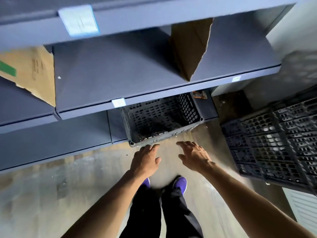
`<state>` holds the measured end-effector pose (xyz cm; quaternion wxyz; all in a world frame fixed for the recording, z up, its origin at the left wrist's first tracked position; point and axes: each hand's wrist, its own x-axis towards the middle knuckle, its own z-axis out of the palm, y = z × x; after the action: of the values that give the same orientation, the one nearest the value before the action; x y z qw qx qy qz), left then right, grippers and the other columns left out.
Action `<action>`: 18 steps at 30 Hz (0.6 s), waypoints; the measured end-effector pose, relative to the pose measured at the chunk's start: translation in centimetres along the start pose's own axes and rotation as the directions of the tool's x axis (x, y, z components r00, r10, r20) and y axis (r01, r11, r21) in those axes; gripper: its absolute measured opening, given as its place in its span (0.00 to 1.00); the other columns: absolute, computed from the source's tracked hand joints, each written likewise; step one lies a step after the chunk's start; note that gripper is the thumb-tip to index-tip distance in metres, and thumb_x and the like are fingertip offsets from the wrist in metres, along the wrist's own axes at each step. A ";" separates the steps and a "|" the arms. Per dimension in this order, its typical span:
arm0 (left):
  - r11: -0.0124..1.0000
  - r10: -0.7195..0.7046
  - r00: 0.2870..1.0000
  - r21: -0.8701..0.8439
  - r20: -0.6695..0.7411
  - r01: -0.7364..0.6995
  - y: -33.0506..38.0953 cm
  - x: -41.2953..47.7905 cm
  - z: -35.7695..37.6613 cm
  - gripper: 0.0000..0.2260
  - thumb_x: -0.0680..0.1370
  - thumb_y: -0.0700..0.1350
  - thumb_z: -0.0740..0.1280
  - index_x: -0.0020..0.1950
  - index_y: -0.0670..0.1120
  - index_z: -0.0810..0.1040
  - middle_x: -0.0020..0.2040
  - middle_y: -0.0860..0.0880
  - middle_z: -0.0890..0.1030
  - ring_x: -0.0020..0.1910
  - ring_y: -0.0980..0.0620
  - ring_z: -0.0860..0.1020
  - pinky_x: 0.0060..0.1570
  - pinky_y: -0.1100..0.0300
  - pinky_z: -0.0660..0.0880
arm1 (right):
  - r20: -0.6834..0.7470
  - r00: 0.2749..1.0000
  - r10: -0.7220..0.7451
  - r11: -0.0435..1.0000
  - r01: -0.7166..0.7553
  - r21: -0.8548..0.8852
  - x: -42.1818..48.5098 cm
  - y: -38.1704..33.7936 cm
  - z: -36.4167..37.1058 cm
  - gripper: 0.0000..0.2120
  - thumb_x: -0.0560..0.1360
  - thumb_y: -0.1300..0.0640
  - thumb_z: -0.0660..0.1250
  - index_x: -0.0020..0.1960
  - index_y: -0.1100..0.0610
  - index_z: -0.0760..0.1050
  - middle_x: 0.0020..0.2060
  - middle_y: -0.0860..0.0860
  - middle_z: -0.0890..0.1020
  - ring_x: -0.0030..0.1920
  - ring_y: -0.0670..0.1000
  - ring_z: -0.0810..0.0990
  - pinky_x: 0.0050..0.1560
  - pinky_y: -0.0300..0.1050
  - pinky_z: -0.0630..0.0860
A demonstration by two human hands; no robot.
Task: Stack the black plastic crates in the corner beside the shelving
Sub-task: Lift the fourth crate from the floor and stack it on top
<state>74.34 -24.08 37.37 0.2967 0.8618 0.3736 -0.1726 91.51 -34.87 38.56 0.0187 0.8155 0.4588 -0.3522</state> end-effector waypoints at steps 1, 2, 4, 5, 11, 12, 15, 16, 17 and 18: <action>1.000 0.009 1.000 0.004 0.010 -0.009 -0.5 0.5 0.9 0.23 0.79 0.52 0.63 0.74 0.54 0.64 0.69 0.50 0.72 0.66 0.47 0.72 0.63 0.51 0.70 | 0.003 1.000 0.012 1.000 -0.012 0.014 0.7 0.2 1.1 0.27 0.78 0.50 0.64 0.76 0.48 0.63 0.72 0.50 0.70 0.72 0.53 0.67 0.69 0.46 0.64; 1.000 0.014 1.000 0.010 0.015 -0.014 -0.9 0.9 1.6 0.23 0.79 0.52 0.62 0.74 0.54 0.64 0.69 0.50 0.72 0.66 0.47 0.72 0.63 0.52 0.70 | 0.003 1.000 0.023 0.999 -0.023 0.027 1.3 0.3 1.9 0.27 0.78 0.50 0.64 0.75 0.48 0.63 0.72 0.50 0.70 0.71 0.53 0.67 0.69 0.46 0.64; 0.999 0.025 0.999 0.028 0.026 -0.026 -1.8 1.9 3.6 0.23 0.79 0.52 0.62 0.74 0.55 0.63 0.69 0.50 0.72 0.65 0.47 0.72 0.63 0.52 0.70 | -0.009 1.000 0.029 0.999 -0.029 0.031 2.8 0.8 4.0 0.26 0.78 0.51 0.64 0.75 0.48 0.63 0.71 0.51 0.71 0.71 0.54 0.68 0.68 0.46 0.65; 0.999 0.030 0.999 0.029 0.039 -0.031 -2.2 2.4 4.5 0.23 0.79 0.52 0.62 0.74 0.55 0.63 0.68 0.50 0.72 0.65 0.47 0.72 0.63 0.52 0.70 | -0.006 1.000 0.028 0.999 -0.028 0.038 3.5 1.1 5.0 0.26 0.78 0.51 0.64 0.75 0.49 0.64 0.71 0.51 0.71 0.70 0.54 0.68 0.67 0.45 0.65; 0.999 0.017 1.000 0.049 0.024 -0.018 -4.1 5.7 8.8 0.26 0.79 0.51 0.64 0.75 0.54 0.61 0.68 0.52 0.70 0.68 0.49 0.69 0.64 0.52 0.69 | -0.025 1.000 0.002 0.997 0.000 0.071 7.2 3.3 9.2 0.27 0.77 0.52 0.65 0.75 0.50 0.64 0.70 0.52 0.71 0.69 0.56 0.69 0.66 0.47 0.66; 0.998 0.010 1.000 0.060 0.007 -0.010 -4.3 6.3 9.5 0.27 0.78 0.51 0.64 0.76 0.54 0.60 0.68 0.52 0.69 0.68 0.49 0.68 0.64 0.52 0.70 | -0.042 0.999 -0.001 0.997 0.004 0.078 7.9 3.7 9.7 0.27 0.77 0.52 0.66 0.74 0.51 0.65 0.70 0.53 0.72 0.69 0.56 0.69 0.66 0.47 0.67; 0.993 0.024 0.997 0.113 -0.072 -0.016 -5.1 8.9 12.2 0.30 0.77 0.51 0.66 0.76 0.51 0.59 0.69 0.50 0.66 0.70 0.48 0.65 0.65 0.51 0.70 | -0.109 0.994 -0.012 0.995 0.022 0.095 10.8 5.5 11.9 0.28 0.76 0.54 0.67 0.74 0.52 0.65 0.69 0.54 0.71 0.68 0.57 0.68 0.66 0.50 0.68; 0.990 0.028 0.995 0.141 -0.095 -0.014 -5.4 10.0 13.1 0.31 0.77 0.51 0.67 0.77 0.51 0.59 0.71 0.48 0.65 0.71 0.46 0.64 0.66 0.50 0.68 | -0.126 0.992 -0.017 0.995 0.028 0.091 11.8 6.1 12.7 0.28 0.75 0.54 0.67 0.74 0.52 0.65 0.70 0.54 0.71 0.68 0.58 0.68 0.67 0.50 0.67; 0.986 0.030 0.993 0.168 -0.112 -0.010 -5.6 10.9 13.6 0.32 0.76 0.51 0.67 0.77 0.50 0.58 0.73 0.46 0.63 0.72 0.44 0.64 0.68 0.50 0.66 | -0.140 0.990 -0.022 0.996 0.034 0.078 12.6 6.7 13.2 0.29 0.75 0.54 0.68 0.74 0.53 0.64 0.70 0.54 0.70 0.68 0.58 0.67 0.67 0.51 0.67; 0.981 0.032 0.992 0.193 -0.121 -0.008 -5.9 11.9 14.2 0.33 0.76 0.50 0.67 0.78 0.49 0.58 0.75 0.45 0.61 0.72 0.43 0.63 0.70 0.49 0.64 | -0.150 0.988 -0.027 0.998 0.037 0.060 13.4 7.3 13.8 0.30 0.75 0.53 0.68 0.75 0.53 0.64 0.71 0.54 0.70 0.69 0.58 0.67 0.67 0.51 0.66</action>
<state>76.78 -23.48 18.09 0.1901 0.8991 0.3641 -0.1513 93.75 -34.12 18.12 -0.0469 0.8323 0.4606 -0.3047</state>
